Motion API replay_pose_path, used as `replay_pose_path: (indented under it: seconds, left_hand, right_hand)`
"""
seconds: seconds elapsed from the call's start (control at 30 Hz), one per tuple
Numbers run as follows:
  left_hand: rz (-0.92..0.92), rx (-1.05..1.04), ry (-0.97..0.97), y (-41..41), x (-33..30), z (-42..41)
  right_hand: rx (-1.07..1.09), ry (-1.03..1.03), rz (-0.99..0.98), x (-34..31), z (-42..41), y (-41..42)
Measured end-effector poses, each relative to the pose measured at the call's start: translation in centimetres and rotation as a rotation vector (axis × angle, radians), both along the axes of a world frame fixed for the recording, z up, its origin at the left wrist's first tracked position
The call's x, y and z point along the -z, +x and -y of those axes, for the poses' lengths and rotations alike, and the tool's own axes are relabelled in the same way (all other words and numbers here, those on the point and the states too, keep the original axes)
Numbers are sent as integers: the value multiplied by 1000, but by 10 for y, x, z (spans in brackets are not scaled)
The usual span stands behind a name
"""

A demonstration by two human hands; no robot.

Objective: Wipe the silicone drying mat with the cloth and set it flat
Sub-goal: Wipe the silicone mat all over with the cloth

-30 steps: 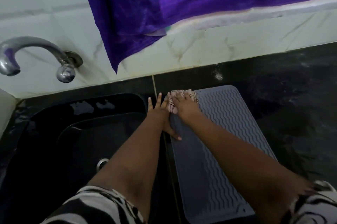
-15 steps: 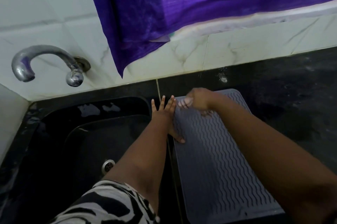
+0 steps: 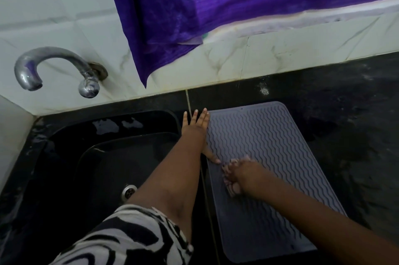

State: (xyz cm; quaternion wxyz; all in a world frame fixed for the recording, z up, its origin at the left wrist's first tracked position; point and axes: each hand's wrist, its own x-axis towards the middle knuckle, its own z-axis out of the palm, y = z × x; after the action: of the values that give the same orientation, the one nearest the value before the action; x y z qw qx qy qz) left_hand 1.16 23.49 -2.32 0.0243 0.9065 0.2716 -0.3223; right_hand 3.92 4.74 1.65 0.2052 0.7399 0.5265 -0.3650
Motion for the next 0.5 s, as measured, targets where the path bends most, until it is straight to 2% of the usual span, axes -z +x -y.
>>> replay_pose_path:
  seconds: [0.07, 0.1, 0.17, 0.27, 0.3, 0.4, 0.5]
  left_hand:
    - [-17, 2, -35, 1, -4, 0]
    - [-35, 3, -34, 2, -5, 1]
    - [-67, -4, 1, 4, -6, 3]
    - [-84, -2, 35, 6, -5, 4]
    - [-96, 4, 37, 6, -5, 5]
    - [-77, -10, 56, 6, -1, 4]
    - [-61, -15, 69, 10, 5, 1]
  right_hand:
    - [203, 72, -257, -28, 9, 15]
    - [249, 123, -301, -40, 6, 27]
    - [313, 270, -279, -51, -17, 53]
    - [276, 502, -83, -34, -63, 62]
    - [267, 500, -33, -20, -73, 56]
    - [221, 279, 68, 24, -83, 29]
    - [166, 267, 114, 48, -59, 14]
